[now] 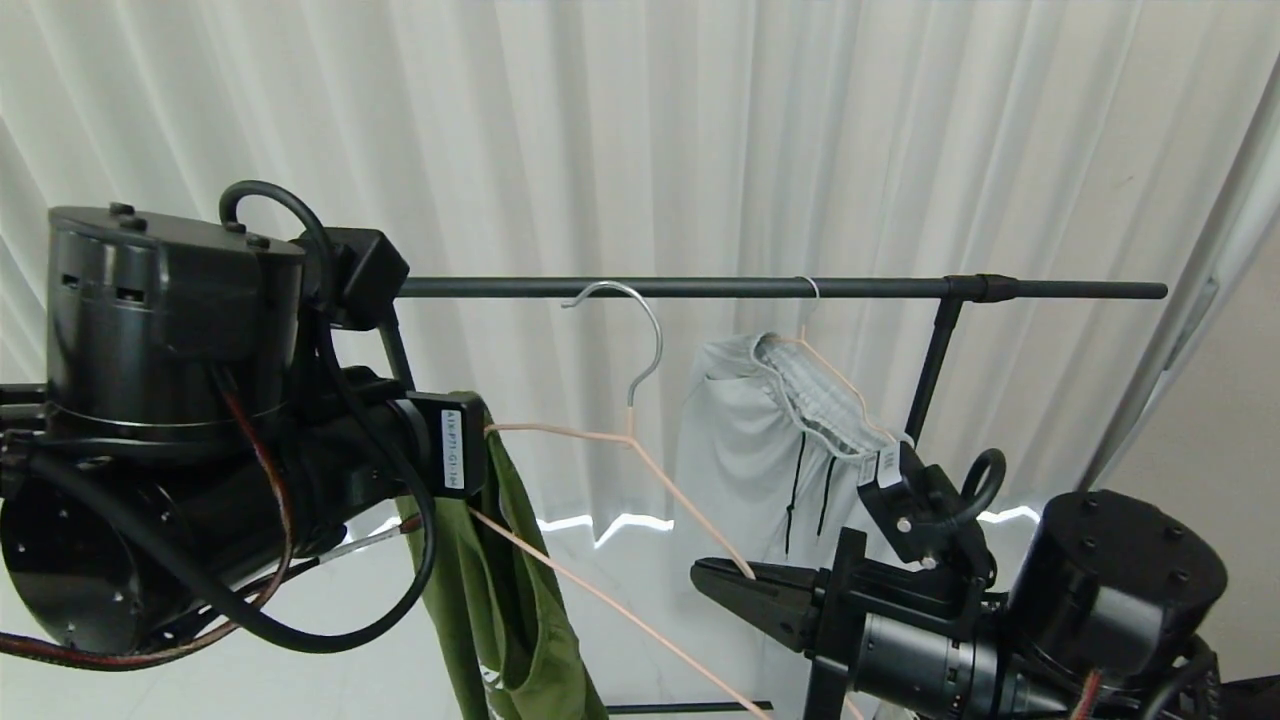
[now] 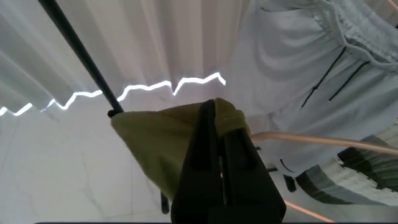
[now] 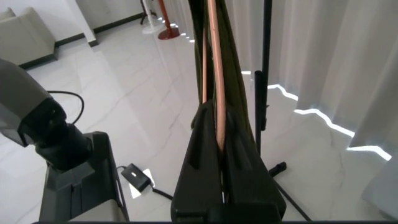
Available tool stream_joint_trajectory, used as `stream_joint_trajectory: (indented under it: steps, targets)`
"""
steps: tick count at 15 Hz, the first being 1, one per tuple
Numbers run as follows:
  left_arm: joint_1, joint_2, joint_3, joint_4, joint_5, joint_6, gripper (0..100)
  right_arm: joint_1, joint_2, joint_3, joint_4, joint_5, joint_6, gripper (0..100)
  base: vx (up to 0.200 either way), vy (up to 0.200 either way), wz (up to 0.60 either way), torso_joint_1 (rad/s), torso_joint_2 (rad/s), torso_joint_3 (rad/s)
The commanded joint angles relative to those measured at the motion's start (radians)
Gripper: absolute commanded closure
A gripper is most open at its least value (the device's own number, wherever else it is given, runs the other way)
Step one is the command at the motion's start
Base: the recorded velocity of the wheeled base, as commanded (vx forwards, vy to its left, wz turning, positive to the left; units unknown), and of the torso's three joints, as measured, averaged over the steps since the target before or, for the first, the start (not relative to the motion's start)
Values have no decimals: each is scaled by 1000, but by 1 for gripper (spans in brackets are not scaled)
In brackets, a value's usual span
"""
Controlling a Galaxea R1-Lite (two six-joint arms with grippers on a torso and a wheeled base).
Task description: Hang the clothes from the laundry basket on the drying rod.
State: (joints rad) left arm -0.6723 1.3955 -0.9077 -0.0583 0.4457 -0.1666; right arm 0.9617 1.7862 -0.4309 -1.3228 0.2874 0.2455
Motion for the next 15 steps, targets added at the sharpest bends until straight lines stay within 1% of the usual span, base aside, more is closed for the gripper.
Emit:
stream_joint_trajectory:
  steps: [1,5,6,7,9,11,13,14,15]
  targets:
    - [-35,-9,-16,-8,1,-11,100,6,24,-14,0,1,0,100,0,0,0,0,0,0]
    - [-110,-4,-11,-104,-4,-16,100,19,27,-28,0,1,0,100,0,0,0,0,0,0]
    - [-122,-4,-10,-115,-5,-16,100,19,29,-29,0,1,1,100,0,0,0,0,0,0]
    - [-141,-4,-7,-127,-5,-16,100,23,27,-32,0,1,23,100,0,0,0,0,0,0]
    - [-148,-9,7,-129,-5,-13,100,23,27,-34,-1,-1,32,100,0,0,0,0,0,0]
    - [-164,-26,62,-143,-7,1,100,6,30,-45,-1,-2,34,100,0,0,0,0,0,0]
    - [-170,-39,135,-235,-7,79,100,-31,36,-63,-1,-2,43,100,0,0,0,0,0,0]
    - [-170,-35,170,-342,-7,137,100,-37,52,-78,-1,-2,77,100,0,0,0,0,0,0]
    - [-170,-23,176,-385,-9,153,100,-35,64,-81,-1,-2,89,100,0,0,0,0,0,0]
